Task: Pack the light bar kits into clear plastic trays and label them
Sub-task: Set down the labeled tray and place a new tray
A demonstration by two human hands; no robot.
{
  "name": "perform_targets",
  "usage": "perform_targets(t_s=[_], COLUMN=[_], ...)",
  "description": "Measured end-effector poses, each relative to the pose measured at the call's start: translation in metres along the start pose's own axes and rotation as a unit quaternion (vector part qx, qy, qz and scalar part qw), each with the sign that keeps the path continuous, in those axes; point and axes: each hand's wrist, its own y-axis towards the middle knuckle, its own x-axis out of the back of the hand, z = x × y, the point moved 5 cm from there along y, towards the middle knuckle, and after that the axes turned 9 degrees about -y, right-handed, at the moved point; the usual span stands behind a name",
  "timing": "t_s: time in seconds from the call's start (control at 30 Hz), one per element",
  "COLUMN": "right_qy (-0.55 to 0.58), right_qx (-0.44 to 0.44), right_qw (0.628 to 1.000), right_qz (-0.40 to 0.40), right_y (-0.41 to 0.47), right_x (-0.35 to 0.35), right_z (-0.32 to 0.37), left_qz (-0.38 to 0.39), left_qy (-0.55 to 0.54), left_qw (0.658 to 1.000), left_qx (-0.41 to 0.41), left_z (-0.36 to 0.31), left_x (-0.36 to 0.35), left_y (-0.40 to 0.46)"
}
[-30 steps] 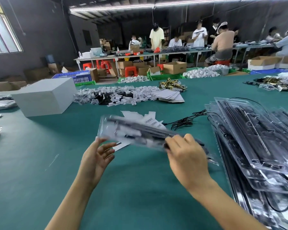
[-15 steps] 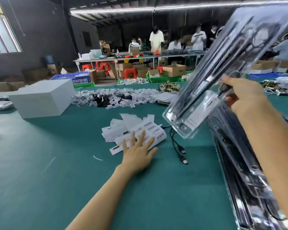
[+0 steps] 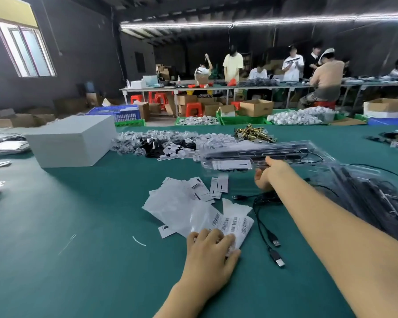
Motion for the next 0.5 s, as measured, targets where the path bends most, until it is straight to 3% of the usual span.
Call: perform_targets(t_s=[0.23,0.5], right_qy=[-0.015,-0.076], right_qx=[-0.014,-0.006], right_qw=[0.999,0.997], right_qz=[-0.025,0.017], right_y=[0.060,0.092], right_x=[-0.030,-0.059], right_z=[-0.020,-0.030], left_qz=[0.013,0.033], left_qy=[-0.004,0.004], left_qw=[1.000,0.999], left_qx=[-0.001,-0.011], left_z=[0.006,0.007], left_x=[-0.010,-0.012], left_y=[0.009,0.010])
